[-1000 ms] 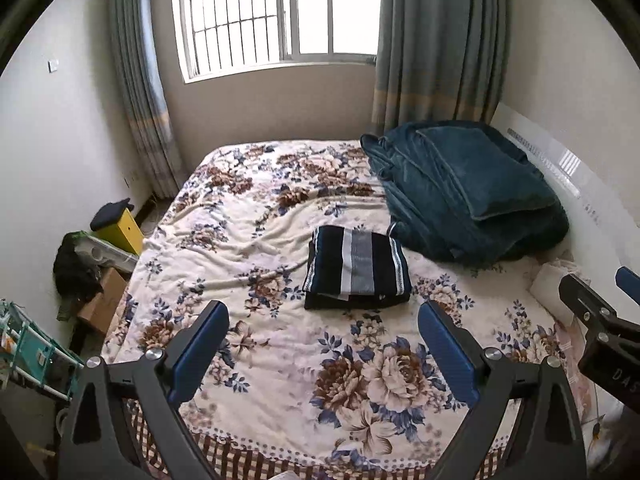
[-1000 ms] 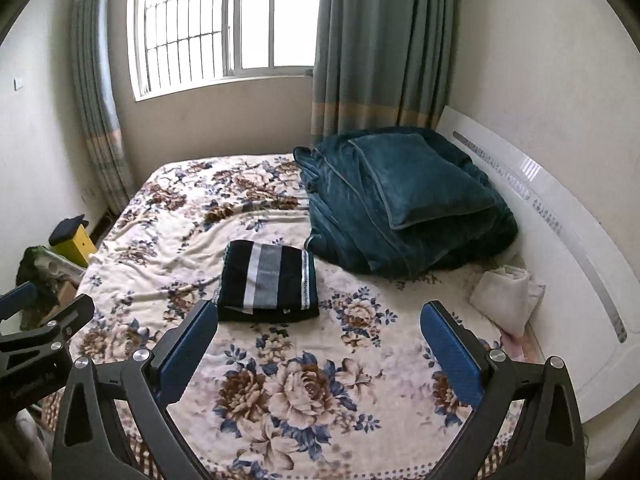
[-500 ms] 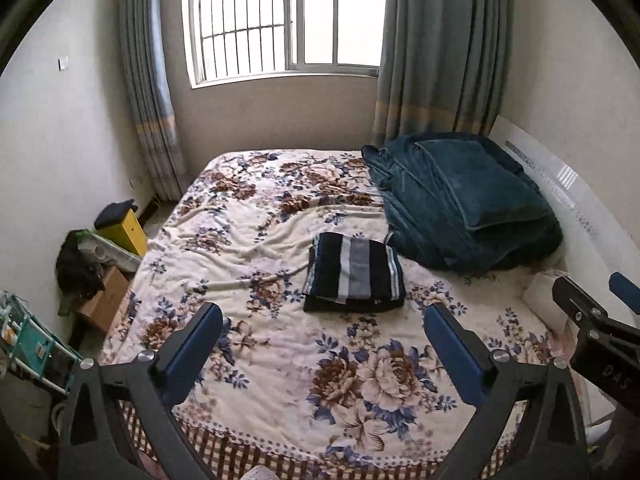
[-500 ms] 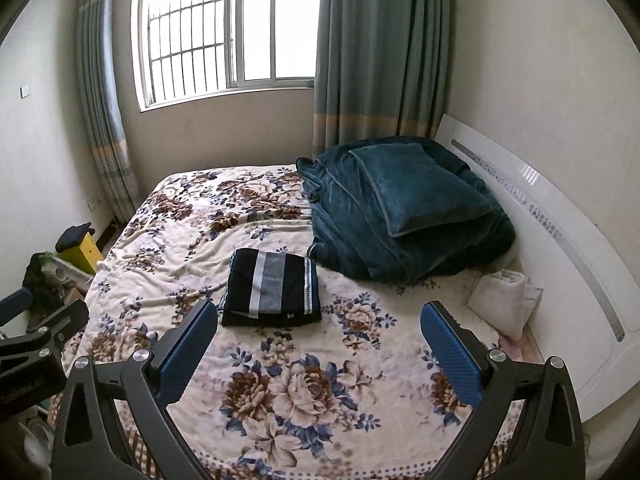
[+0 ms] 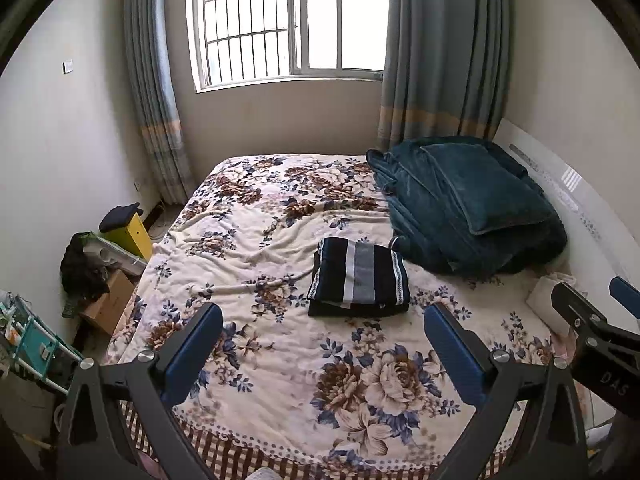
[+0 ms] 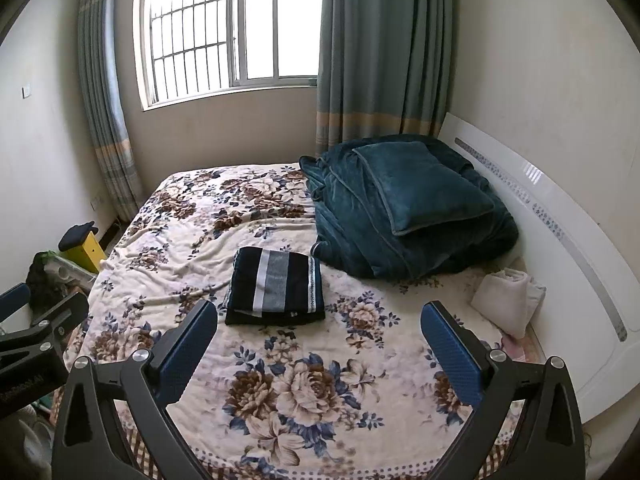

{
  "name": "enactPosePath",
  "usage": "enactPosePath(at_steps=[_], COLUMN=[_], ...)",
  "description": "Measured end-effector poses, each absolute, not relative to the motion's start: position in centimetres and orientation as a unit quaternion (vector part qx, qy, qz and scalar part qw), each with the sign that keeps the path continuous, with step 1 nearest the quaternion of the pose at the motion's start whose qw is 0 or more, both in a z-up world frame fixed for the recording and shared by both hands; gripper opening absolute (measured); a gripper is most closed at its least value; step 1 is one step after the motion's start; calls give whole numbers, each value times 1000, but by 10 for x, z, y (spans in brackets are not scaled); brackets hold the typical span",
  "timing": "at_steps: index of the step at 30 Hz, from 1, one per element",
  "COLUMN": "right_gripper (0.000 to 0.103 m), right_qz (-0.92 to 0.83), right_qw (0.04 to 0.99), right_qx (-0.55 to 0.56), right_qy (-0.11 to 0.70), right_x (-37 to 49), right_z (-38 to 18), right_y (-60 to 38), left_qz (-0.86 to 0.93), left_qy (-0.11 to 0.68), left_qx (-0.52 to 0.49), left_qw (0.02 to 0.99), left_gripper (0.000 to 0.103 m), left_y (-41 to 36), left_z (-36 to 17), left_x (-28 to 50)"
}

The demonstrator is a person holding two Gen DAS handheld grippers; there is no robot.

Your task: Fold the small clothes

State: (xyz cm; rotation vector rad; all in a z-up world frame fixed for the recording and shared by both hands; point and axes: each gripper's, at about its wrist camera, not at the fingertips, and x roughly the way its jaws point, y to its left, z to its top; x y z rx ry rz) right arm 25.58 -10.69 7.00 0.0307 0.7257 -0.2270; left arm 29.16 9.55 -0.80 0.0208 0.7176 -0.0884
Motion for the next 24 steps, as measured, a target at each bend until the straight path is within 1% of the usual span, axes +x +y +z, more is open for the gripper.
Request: enactPosePath(at_steps=[24], right_gripper=[103], right_qz=[-104], right_qw=[929], right_qx=[17], right_qy=[353], right_x=[263], right_z=[67], right_y=[-97], left_qz=[-24], left_qy=[341], left_qx=[10], left_qw=[940], left_gripper=[103], left_y=[95], left_z=[-4], left_x=[290])
